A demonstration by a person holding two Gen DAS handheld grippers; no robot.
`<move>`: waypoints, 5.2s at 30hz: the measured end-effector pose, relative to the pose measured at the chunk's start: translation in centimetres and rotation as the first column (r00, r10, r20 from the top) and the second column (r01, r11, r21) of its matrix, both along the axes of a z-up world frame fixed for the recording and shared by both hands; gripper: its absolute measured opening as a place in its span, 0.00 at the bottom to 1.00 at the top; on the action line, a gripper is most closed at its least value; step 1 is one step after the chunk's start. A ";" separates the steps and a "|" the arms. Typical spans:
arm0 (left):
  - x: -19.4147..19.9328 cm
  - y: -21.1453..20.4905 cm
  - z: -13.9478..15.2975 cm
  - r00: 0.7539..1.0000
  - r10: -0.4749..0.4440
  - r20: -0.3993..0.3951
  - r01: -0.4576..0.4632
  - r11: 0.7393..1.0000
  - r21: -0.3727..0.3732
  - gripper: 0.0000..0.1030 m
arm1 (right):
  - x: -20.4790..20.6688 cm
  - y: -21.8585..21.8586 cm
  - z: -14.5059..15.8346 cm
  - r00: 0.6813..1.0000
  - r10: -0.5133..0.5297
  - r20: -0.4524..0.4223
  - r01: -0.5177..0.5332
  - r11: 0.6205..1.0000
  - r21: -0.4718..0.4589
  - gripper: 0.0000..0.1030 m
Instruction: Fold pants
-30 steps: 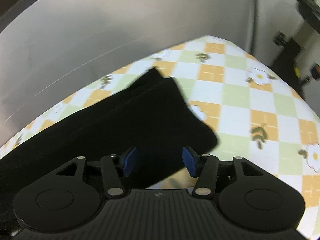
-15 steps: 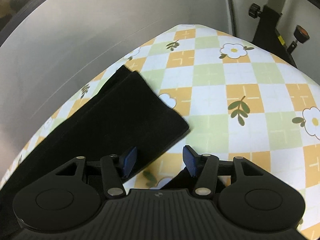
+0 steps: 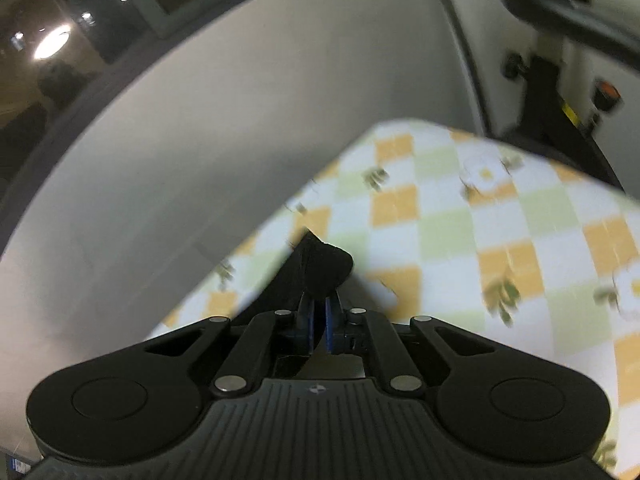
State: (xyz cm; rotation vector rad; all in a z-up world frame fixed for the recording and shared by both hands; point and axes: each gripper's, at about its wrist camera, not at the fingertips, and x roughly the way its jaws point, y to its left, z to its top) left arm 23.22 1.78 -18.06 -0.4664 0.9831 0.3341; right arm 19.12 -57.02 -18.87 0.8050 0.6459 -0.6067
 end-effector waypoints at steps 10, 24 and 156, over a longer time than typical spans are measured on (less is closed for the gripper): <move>5.1 -0.3 -2.9 0.994 0.093 -0.048 -0.093 0.996 0.015 0.12 | 14.5 -0.1 -3.5 0.975 0.208 -0.077 -0.210 0.978 -0.016 0.21; 7.2 -0.1 -3.9 0.991 0.113 -0.065 -0.111 0.993 0.027 0.12 | 11.8 2.1 -6.5 0.934 0.327 -0.145 -0.323 0.945 0.055 0.39; 5.5 1.1 -5.3 0.983 0.120 -0.141 -0.127 0.991 -0.044 0.10 | -0.3 -3.7 1.7 0.985 -0.017 -0.169 0.040 0.990 0.133 0.08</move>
